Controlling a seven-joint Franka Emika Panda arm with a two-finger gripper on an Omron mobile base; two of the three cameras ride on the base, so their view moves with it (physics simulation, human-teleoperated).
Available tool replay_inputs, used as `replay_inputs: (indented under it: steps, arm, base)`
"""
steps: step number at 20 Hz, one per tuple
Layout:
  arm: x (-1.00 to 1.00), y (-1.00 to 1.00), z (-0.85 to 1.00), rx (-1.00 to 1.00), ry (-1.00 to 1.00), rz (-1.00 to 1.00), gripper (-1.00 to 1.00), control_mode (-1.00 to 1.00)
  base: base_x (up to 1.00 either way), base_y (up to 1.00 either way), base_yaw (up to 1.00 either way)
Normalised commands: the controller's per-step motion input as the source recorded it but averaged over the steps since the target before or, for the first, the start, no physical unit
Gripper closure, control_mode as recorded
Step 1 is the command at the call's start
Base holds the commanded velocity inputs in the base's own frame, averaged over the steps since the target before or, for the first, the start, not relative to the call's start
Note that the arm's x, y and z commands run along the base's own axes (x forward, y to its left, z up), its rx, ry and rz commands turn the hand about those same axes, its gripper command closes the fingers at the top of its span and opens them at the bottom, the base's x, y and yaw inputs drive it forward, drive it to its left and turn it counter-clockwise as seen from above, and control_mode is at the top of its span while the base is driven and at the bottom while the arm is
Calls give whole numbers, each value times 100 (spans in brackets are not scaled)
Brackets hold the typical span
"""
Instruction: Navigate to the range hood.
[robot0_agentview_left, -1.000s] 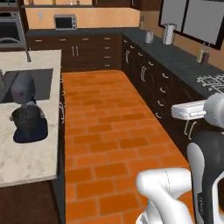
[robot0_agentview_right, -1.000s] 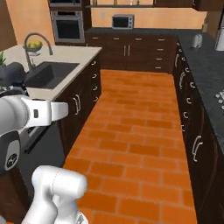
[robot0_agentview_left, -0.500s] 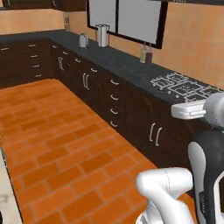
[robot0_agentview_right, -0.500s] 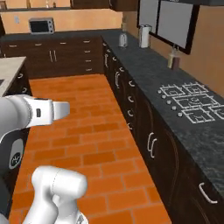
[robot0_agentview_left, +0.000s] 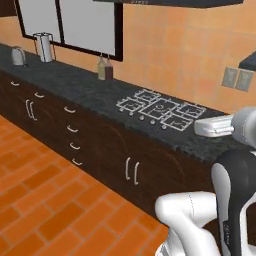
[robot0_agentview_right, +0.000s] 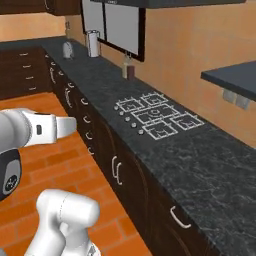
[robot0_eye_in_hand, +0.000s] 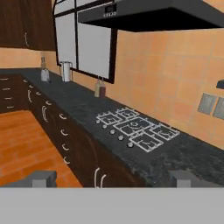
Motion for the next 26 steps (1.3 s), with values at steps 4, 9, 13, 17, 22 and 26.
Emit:
replay_inputs:
  steps: [4, 9, 13, 17, 22, 26]
  arm:
    - [0, 0, 0, 0, 0, 0, -100, 100]
    - [0, 0, 0, 0, 0, 0, -100, 100]
    - [0, 0, 0, 0, 0, 0, -100, 100]
    - [0, 0, 0, 0, 0, 0, -100, 100]
    - [0, 0, 0, 0, 0, 0, -100, 100]
    - [0, 0, 0, 0, 0, 0, -100, 100]
  base:
    - [100, -44, -5]
    - [72, 56, -72]
    - [47, 46, -83]
    - [8, 70, -76]
    - [-1, 100, -49]
    - [-8, 100, -24]
